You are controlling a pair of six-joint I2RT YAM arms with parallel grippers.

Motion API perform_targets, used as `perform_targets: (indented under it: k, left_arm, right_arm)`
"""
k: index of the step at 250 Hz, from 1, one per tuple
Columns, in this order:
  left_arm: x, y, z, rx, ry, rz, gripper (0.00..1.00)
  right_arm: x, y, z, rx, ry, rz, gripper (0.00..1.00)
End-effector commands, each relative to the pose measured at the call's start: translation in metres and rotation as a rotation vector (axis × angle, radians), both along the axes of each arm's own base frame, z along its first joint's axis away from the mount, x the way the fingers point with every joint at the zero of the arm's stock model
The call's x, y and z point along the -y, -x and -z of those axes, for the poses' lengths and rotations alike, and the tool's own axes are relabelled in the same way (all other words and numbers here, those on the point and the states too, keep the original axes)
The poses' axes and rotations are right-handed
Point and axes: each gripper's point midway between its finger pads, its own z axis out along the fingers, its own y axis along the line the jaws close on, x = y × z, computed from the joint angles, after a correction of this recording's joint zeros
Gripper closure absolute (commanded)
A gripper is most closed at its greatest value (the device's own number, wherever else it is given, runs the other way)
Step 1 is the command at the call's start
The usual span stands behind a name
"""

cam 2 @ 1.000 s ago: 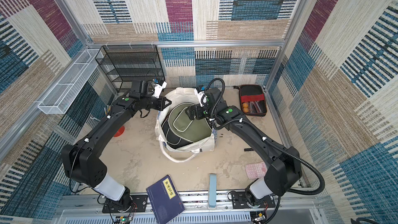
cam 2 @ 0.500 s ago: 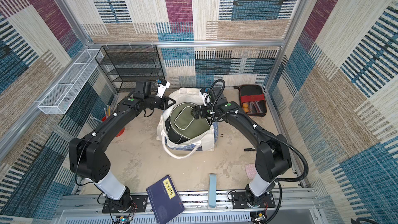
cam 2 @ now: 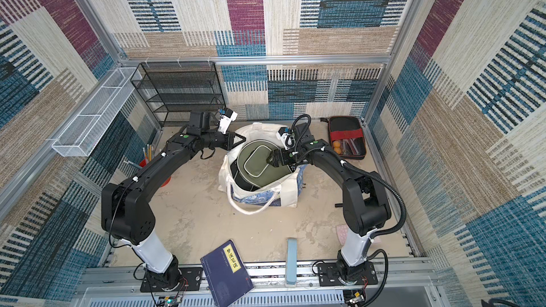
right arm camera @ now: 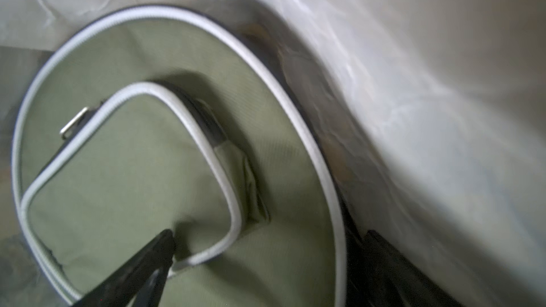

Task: Remove the ping pong set from the canvas bag
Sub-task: Pick up the ping pong set from the canvas bag.

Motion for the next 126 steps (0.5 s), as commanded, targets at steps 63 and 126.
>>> perform_targets:
  k: [63,126]
  left_arm:
    - [0.012,0.005,-0.023,0.073,0.09,0.073,1.0]
    - [0.008,0.009,-0.024,0.082,0.074,0.057,1.0]
  right_arm:
    - [-0.02,0.045,-0.035,0.024,-0.24,-0.297,0.32]
    - [-0.014,0.043,-0.054,0.085,-0.191,-0.275,0.92]
